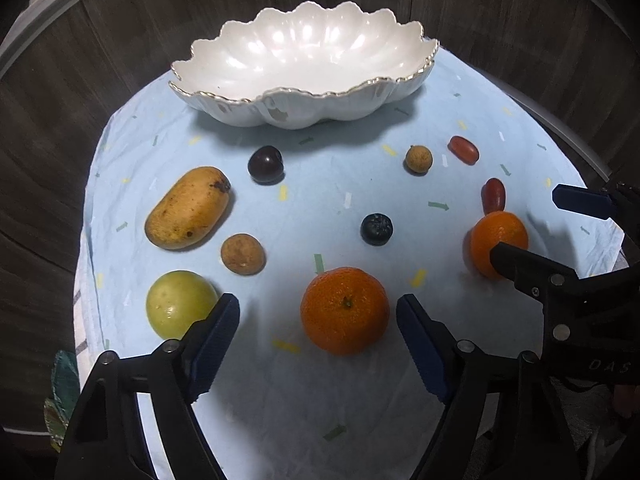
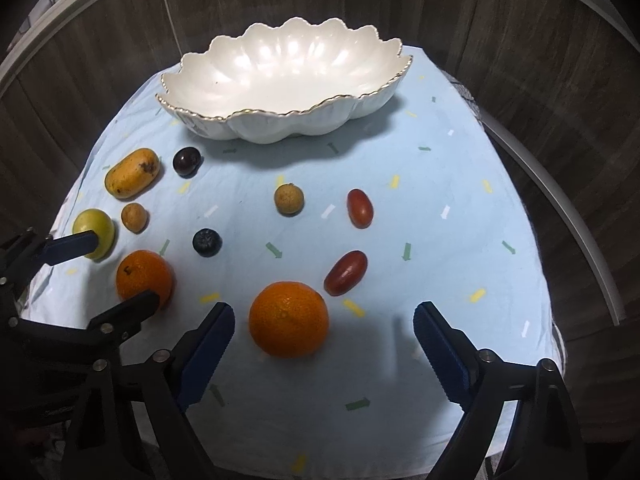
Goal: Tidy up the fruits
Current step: 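Move the left tool to the large mandarin while the right tool approaches the small mandarin, then close the left tool on the large mandarin while the right tool grasps the small mandarin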
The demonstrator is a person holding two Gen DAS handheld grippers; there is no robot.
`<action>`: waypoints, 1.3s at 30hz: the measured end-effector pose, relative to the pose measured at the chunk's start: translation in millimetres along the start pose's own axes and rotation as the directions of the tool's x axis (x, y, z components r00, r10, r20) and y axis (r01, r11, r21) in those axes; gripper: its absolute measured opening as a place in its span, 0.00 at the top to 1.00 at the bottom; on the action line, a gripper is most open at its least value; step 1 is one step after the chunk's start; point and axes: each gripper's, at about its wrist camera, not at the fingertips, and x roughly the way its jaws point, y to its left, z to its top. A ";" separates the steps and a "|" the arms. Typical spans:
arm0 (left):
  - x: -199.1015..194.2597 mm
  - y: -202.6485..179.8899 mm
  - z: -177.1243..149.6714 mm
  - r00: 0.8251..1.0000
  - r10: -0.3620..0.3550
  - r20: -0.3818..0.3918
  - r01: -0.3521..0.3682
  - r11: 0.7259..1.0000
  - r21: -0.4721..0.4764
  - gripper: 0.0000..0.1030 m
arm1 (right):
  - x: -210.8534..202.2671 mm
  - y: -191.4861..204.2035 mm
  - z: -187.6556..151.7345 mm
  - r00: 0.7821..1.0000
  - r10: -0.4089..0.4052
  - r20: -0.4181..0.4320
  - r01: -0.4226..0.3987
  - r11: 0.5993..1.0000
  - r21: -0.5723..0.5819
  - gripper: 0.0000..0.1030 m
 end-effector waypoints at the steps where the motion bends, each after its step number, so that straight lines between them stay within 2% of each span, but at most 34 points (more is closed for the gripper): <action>1: 1.3 -0.3 0.1 1.000 -0.002 -0.002 0.002 1.000 0.001 0.25 | 0.8 1.2 0.0 1.000 0.002 -0.001 -0.002 1.000 -0.005 0.14; 6: 8.6 -1.7 0.7 1.000 -0.001 -0.011 0.001 1.000 0.006 0.27 | 5.5 3.8 -0.4 1.000 0.005 -0.006 -0.005 1.000 -0.014 0.16; 11: 15.5 -1.9 0.7 1.000 -0.002 -0.016 0.002 1.000 0.009 0.28 | 11.1 5.6 -1.2 1.000 0.012 -0.017 -0.012 1.000 -0.017 0.22; 17: 22.7 -2.8 -0.3 1.000 -0.008 -0.026 0.008 1.000 0.007 0.34 | 18.2 6.9 -2.5 0.999 0.029 -0.043 -0.030 0.999 -0.020 0.34; 21: 23.0 -3.8 -1.0 1.000 -0.011 -0.018 0.011 1.000 0.012 0.38 | 22.2 6.9 -4.8 0.996 0.059 -0.063 -0.060 0.998 -0.015 0.46; 24: 22.1 -5.0 -2.7 1.000 -0.023 -0.013 0.023 1.000 0.017 0.45 | 23.3 10.5 -5.1 0.995 0.075 -0.064 -0.077 0.997 -0.026 0.55; 27: 20.4 -8.8 -3.6 0.999 -0.042 -0.010 0.042 0.999 0.025 0.55 | 22.7 10.2 -6.0 0.995 0.079 -0.062 -0.080 0.997 -0.023 0.55; 39: 13.4 -11.7 -4.2 0.999 -0.036 0.002 0.036 0.999 0.033 0.56 | 15.7 7.0 -5.9 0.996 0.084 -0.042 -0.085 0.996 -0.007 0.56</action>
